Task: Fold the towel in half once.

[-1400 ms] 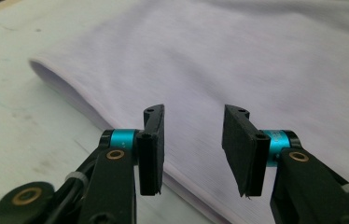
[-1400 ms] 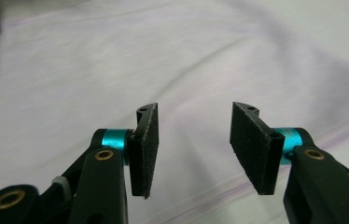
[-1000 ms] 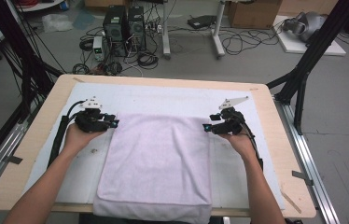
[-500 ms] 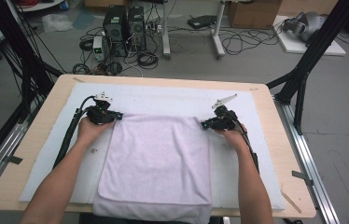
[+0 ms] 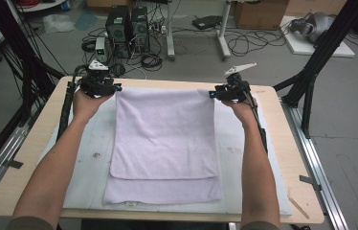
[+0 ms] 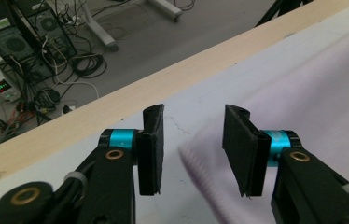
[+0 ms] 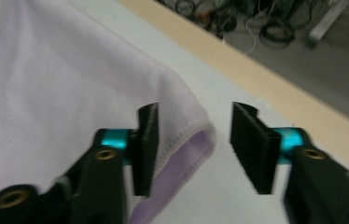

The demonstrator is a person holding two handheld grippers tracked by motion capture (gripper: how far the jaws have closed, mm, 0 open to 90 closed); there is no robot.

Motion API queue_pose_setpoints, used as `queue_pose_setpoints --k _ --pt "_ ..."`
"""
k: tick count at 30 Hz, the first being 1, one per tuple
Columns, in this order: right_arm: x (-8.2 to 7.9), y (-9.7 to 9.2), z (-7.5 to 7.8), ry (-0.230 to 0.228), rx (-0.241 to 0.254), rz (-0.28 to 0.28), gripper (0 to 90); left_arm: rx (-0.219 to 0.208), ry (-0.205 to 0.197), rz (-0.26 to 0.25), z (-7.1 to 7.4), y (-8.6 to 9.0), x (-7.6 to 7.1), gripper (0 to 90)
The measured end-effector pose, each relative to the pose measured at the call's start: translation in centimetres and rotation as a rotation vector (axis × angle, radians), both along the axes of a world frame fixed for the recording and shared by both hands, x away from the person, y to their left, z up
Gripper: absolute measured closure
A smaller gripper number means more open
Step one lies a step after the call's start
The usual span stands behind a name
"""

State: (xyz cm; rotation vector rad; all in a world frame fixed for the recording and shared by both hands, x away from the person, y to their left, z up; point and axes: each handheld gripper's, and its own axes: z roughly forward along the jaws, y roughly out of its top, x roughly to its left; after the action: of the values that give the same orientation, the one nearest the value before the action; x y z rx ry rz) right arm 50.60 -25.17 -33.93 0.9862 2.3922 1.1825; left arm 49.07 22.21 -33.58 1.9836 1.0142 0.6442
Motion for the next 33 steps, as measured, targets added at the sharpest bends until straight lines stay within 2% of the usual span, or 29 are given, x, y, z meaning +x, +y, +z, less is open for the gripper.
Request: queue_pose_setpoints --k 2,3,4,6,7,9,10,11,12,18,22,24,26,28,33 --pt "-0.1 -0.2 -1.5 0.052 0.005 0.005 44.1 0.006 0.038 -0.015 -0.7 0.2 -0.1 53.4" --pt "-0.3 -0.2 -2.2 0.078 -0.003 0.004 42.8 0.002 0.032 -0.020 -1.2 0.3 -0.4 52.6" --pt "-0.7 -0.3 -2.9 0.072 -0.010 0.006 42.8 -0.011 0.028 -0.026 -1.7 0.5 -0.7 52.6" --pt "-1.6 -0.3 -3.9 0.074 -0.013 0.015 42.0 -0.029 0.045 -0.044 -2.7 0.8 -1.5 52.5" --pt "-2.0 -0.2 -4.1 0.083 -0.034 0.029 39.0 -0.031 0.056 -0.054 -3.2 0.8 -2.0 52.1" --pt "-2.7 0.3 -4.4 0.149 -0.052 0.049 36.1 -0.034 0.056 -0.078 -4.1 0.9 -3.1 51.9" --pt "-3.3 0.5 -4.3 0.135 -0.071 0.063 38.2 -0.035 0.056 -0.089 -4.5 1.0 -3.8 51.8" --pt "-4.2 0.7 -4.2 0.075 -0.078 0.076 41.1 -0.038 0.059 -0.098 -4.8 1.0 -4.4 51.7" --pt "-5.1 0.8 -4.1 0.045 -0.065 0.089 41.5 -0.041 0.057 -0.111 -5.1 1.0 -5.1 51.5" --pt "-9.6 0.7 -4.1 0.002 -0.004 0.148 42.4 -0.044 0.037 -0.180 -6.1 0.8 -9.4 49.7" --pt "-12.7 0.5 -5.2 0.007 -0.003 0.178 42.8 -0.017 0.034 -0.230 -6.7 0.7 -12.4 49.4" --pt "-14.1 0.3 -5.9 0.001 -0.010 0.190 44.0 -0.037 0.032 -0.247 -7.0 0.9 -13.8 49.1" --pt "-15.0 0.2 -6.3 0.043 -0.028 0.199 43.1 -0.048 0.036 -0.258 -7.3 1.2 -15.1 48.7" --pt "-16.2 -0.1 -6.8 0.011 -0.017 0.208 45.6 -0.048 0.040 -0.281 -7.6 1.2 -16.3 48.3" --pt "-18.2 -0.4 -8.0 0.023 -0.015 0.233 46.5 -0.043 0.050 -0.326 -8.6 0.9 -18.6 48.4"
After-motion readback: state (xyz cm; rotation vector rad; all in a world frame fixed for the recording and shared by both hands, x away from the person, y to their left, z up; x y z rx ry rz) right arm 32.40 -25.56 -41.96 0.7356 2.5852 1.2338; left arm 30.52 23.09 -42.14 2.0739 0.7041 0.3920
